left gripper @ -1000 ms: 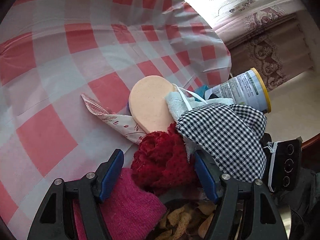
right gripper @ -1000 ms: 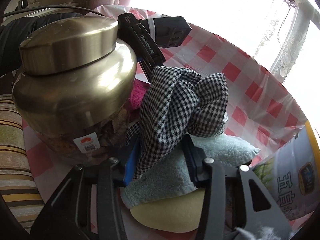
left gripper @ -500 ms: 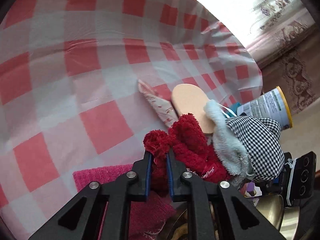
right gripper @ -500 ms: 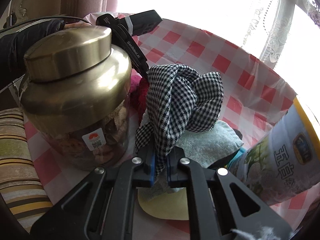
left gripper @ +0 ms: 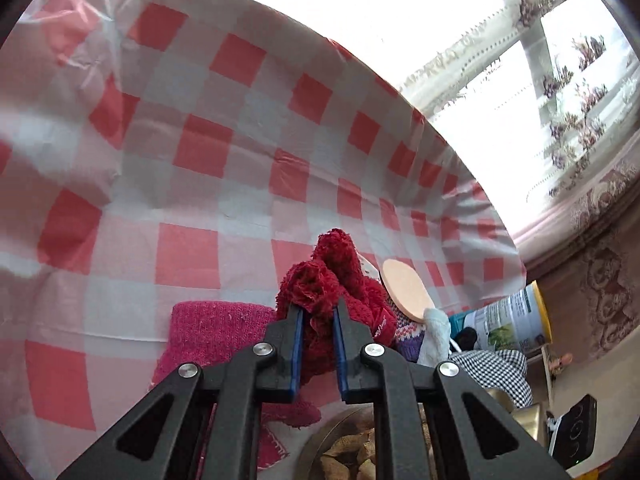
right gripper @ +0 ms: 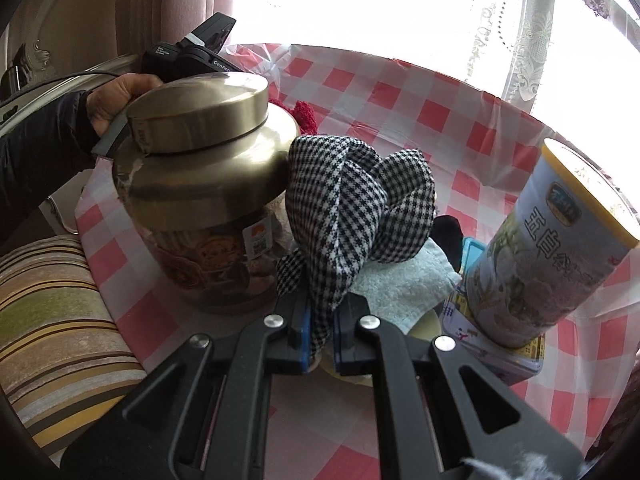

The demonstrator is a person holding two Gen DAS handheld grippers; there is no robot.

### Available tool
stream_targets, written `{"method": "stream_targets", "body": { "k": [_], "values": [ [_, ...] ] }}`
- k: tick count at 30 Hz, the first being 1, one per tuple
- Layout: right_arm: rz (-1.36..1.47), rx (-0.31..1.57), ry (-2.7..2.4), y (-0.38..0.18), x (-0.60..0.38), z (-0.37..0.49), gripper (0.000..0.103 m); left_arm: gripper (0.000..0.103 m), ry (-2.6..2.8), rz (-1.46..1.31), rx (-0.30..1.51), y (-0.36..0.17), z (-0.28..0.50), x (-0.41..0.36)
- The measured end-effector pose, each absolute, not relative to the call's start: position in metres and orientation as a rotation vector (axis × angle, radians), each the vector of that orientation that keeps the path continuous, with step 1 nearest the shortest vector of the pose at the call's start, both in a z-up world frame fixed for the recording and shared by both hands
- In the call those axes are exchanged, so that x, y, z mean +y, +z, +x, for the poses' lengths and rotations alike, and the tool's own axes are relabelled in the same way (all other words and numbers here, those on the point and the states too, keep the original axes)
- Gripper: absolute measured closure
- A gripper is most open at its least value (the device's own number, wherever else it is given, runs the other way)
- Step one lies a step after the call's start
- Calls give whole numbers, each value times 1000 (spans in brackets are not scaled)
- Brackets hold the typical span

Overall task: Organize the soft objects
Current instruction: 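Lift the red bow and houndstooth cloth off the table toward the white box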

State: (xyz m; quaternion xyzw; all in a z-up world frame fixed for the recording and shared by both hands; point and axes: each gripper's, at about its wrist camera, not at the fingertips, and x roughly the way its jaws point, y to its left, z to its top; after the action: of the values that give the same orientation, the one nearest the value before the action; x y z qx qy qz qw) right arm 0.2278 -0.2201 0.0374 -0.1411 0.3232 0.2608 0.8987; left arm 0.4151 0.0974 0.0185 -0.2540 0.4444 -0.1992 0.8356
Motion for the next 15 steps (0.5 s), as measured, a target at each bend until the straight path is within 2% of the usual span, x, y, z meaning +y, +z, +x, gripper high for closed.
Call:
{"method": "stream_targets", "body": {
  "k": [5, 15],
  "values": [
    [-253, 673, 525, 42, -225, 214, 93, 89, -434, -791, 838, 18, 396, 121],
    [-229, 669, 486, 53, -235, 184, 93, 89, -274, -774, 741, 45, 350, 141]
  ]
}}
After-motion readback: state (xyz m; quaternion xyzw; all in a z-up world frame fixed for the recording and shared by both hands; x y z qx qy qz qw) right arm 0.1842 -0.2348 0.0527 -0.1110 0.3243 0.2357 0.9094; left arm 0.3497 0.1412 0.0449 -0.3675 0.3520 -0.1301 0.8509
